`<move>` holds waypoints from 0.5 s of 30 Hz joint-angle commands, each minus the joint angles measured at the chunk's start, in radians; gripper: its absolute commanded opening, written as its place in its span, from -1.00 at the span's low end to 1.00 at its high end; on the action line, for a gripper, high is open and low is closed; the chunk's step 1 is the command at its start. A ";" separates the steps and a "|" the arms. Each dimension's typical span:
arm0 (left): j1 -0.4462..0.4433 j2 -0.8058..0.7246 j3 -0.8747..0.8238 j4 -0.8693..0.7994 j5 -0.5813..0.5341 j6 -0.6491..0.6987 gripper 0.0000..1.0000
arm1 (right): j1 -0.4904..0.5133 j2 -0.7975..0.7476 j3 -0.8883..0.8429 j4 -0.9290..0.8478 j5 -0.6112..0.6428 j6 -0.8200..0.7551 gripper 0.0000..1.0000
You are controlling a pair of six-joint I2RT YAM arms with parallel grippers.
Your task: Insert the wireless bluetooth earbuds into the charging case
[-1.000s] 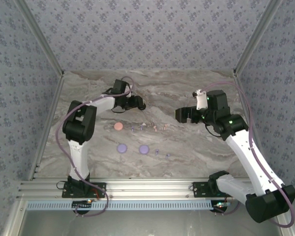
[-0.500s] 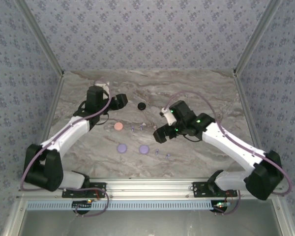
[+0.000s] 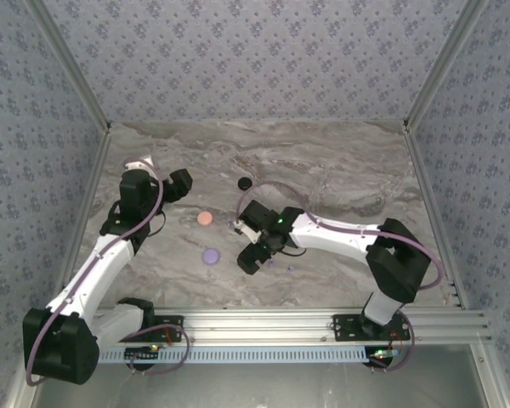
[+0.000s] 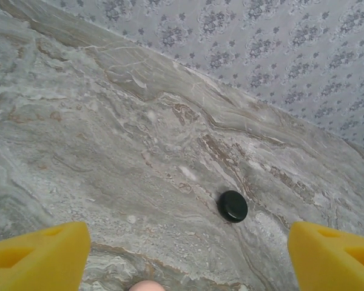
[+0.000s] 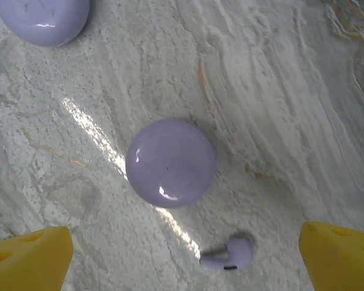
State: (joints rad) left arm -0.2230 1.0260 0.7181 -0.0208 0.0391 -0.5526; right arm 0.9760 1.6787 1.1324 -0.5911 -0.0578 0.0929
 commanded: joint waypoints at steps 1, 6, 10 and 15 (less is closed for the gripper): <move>0.008 -0.024 -0.014 -0.022 -0.025 -0.012 0.69 | 0.011 0.051 0.051 -0.006 0.028 -0.101 0.97; 0.010 -0.030 -0.022 -0.028 -0.025 -0.015 0.70 | 0.035 0.125 0.121 -0.047 0.018 -0.194 0.97; 0.010 -0.031 -0.028 -0.027 -0.024 -0.019 0.71 | 0.049 0.167 0.147 -0.044 0.004 -0.217 0.97; 0.010 -0.030 -0.030 -0.028 -0.024 -0.018 0.72 | 0.065 0.212 0.173 -0.053 -0.010 -0.232 0.96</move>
State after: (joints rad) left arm -0.2203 1.0153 0.6964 -0.0486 0.0280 -0.5671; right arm 1.0302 1.8648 1.2709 -0.6056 -0.0521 -0.1040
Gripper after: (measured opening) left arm 0.857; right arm 0.981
